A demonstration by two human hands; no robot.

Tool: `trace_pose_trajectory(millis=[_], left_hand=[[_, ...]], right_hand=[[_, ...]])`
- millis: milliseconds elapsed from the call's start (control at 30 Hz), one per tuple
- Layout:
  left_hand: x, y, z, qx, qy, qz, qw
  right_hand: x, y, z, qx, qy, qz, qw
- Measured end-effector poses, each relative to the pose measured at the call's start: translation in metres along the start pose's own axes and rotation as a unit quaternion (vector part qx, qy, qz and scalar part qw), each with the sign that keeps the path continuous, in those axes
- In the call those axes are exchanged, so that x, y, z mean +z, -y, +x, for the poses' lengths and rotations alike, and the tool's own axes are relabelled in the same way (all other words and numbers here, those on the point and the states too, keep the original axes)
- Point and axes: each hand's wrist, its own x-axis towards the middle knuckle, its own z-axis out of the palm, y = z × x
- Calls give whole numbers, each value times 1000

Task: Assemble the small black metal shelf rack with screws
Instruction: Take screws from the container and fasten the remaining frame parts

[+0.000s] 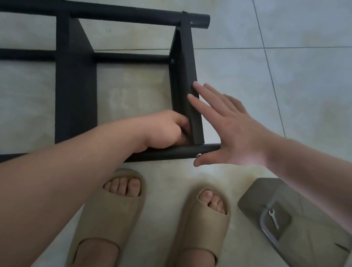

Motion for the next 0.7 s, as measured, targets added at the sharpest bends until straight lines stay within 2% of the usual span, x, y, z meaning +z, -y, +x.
trace_pose_trajectory(millis=[200, 400, 567, 700], left_hand=[[5, 11, -8, 9, 31, -7, 999], [4, 25, -13, -1, 79, -70, 994], [1, 25, -11, -3, 95, -72, 993], [-2, 27, -13, -7, 94, -52, 994]], right_hand=[[0, 15, 8, -44, 23, -82, 995], [4, 21, 11, -46, 13, -124, 991], [8, 21, 12, -51, -3, -117, 992], [15, 23, 14, -55, -12, -62, 996]])
